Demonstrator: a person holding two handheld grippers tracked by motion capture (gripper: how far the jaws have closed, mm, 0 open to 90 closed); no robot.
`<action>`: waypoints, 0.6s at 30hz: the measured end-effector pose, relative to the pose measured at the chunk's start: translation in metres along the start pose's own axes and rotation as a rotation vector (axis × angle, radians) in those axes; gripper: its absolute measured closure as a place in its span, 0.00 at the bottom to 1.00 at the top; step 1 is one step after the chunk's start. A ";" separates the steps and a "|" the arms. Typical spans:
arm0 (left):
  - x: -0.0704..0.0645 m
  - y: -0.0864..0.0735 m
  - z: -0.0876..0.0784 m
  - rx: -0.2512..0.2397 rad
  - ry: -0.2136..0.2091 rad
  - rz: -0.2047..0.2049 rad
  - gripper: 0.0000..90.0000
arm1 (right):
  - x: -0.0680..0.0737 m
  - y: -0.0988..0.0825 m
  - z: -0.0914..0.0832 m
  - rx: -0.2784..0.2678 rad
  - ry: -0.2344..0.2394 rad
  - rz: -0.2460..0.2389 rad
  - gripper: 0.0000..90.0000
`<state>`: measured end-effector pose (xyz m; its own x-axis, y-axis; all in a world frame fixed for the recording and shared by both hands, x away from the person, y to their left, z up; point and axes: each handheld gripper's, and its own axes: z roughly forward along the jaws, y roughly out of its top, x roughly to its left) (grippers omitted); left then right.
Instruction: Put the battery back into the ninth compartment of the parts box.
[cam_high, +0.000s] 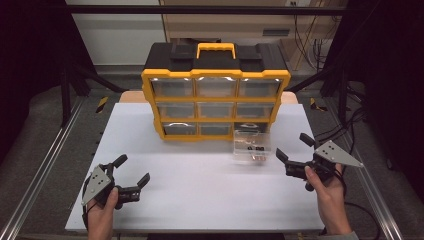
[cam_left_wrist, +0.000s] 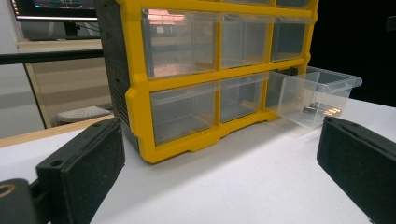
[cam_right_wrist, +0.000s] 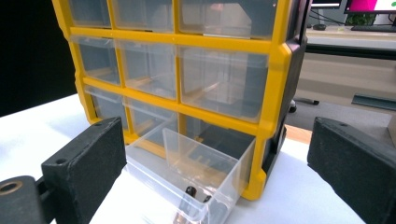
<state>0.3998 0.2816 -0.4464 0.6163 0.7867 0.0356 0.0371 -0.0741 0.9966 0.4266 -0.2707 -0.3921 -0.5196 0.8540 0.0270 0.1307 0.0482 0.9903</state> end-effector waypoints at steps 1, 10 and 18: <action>0.000 0.000 0.000 0.000 -0.002 0.000 0.01 | 0.000 -0.001 -0.001 0.000 -0.001 0.003 0.05; 0.000 0.000 0.000 0.002 -0.011 -0.009 0.00 | -0.006 -0.015 -0.007 0.000 0.009 0.025 0.05; -0.002 -0.002 0.003 0.021 -0.001 0.005 0.00 | -0.008 -0.029 -0.010 0.002 0.005 0.020 0.05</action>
<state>0.4012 0.2785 -0.4484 0.6176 0.7854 0.0408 0.0500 -0.0910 0.9946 0.4182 -0.2842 -0.4194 -0.5211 0.8522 0.0470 0.1429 0.0328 0.9892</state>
